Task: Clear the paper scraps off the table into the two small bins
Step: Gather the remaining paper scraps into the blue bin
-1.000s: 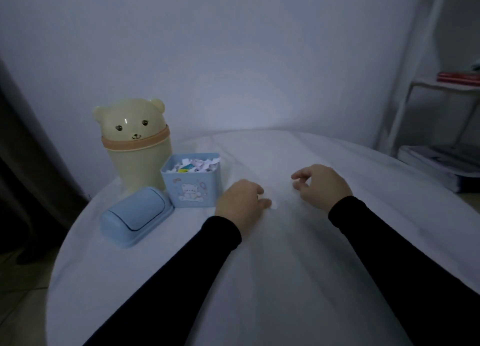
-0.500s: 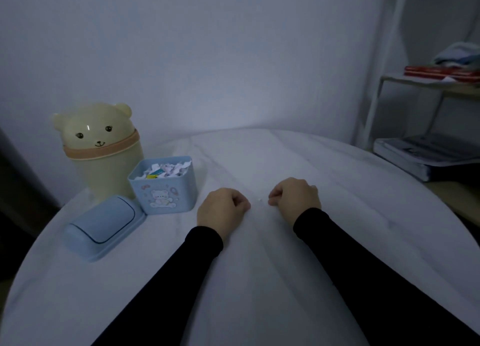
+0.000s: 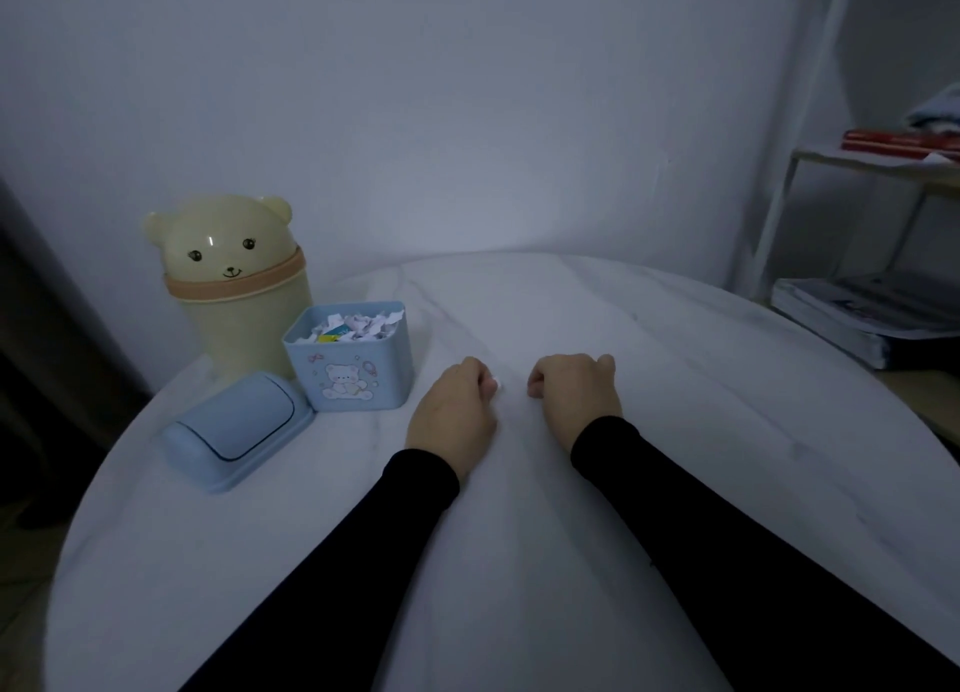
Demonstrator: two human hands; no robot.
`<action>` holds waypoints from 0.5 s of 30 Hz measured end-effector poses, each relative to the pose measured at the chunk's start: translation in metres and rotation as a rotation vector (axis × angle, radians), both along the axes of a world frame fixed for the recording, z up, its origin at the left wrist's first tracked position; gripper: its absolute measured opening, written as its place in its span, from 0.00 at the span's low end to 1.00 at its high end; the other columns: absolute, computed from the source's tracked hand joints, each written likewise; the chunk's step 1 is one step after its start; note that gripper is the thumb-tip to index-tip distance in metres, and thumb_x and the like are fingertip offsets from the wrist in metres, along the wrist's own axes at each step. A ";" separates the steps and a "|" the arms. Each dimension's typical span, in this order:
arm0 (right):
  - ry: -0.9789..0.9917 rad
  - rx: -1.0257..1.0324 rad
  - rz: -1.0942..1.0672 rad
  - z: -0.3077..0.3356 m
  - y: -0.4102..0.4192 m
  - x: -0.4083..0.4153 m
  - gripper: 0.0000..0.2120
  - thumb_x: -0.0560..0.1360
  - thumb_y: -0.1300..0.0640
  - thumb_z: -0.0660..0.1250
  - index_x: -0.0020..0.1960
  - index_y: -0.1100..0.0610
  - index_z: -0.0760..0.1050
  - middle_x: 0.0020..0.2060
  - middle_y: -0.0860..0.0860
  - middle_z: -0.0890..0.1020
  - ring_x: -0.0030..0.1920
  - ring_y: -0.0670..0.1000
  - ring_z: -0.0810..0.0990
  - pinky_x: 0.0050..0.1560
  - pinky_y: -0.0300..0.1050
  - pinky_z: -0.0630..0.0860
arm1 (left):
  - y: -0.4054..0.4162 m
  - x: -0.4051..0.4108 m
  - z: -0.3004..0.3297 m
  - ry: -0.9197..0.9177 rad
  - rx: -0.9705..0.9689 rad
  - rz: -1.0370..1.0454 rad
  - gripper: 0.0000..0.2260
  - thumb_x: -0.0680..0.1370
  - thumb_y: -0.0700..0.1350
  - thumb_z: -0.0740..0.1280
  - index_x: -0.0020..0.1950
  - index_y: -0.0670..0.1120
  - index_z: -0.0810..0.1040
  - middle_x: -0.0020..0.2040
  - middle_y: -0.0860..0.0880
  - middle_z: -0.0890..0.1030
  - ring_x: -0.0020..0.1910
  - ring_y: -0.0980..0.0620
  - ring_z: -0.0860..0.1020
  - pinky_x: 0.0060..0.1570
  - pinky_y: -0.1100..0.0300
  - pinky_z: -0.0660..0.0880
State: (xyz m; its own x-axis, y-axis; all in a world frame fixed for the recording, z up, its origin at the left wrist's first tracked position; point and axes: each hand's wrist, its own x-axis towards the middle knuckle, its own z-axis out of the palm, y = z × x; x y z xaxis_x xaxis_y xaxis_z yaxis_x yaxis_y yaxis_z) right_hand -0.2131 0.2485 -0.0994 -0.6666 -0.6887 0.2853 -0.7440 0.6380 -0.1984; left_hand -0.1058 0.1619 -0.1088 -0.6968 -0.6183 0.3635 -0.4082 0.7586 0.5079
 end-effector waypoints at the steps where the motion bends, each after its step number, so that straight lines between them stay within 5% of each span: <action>1: 0.040 0.030 -0.014 0.000 -0.001 0.002 0.13 0.74 0.65 0.58 0.51 0.53 0.78 0.50 0.50 0.82 0.53 0.54 0.77 0.60 0.49 0.61 | -0.001 0.000 -0.001 0.016 0.007 -0.008 0.05 0.80 0.43 0.59 0.48 0.41 0.72 0.48 0.41 0.77 0.49 0.43 0.74 0.42 0.60 0.60; 7: 0.055 0.093 -0.014 0.003 -0.003 0.013 0.16 0.73 0.68 0.57 0.55 0.54 0.75 0.52 0.52 0.81 0.53 0.55 0.78 0.61 0.48 0.62 | 0.000 0.028 0.003 0.164 -0.021 -0.061 0.05 0.77 0.42 0.66 0.45 0.41 0.77 0.44 0.43 0.79 0.37 0.51 0.72 0.42 0.66 0.64; 13: -0.243 -0.341 0.181 0.049 -0.048 0.038 0.19 0.72 0.71 0.56 0.53 0.52 0.75 0.51 0.45 0.81 0.56 0.54 0.76 0.47 0.40 0.57 | -0.037 0.073 0.063 0.415 -0.055 0.076 0.03 0.75 0.42 0.70 0.41 0.45 0.81 0.36 0.54 0.79 0.28 0.63 0.71 0.35 0.72 0.64; 15: -0.287 -0.427 0.275 0.067 -0.071 0.045 0.16 0.75 0.69 0.57 0.50 0.51 0.76 0.45 0.42 0.79 0.55 0.53 0.76 0.53 0.40 0.64 | -0.052 0.088 0.076 0.440 -0.034 0.129 0.03 0.74 0.42 0.70 0.41 0.46 0.82 0.35 0.55 0.79 0.29 0.65 0.72 0.34 0.75 0.65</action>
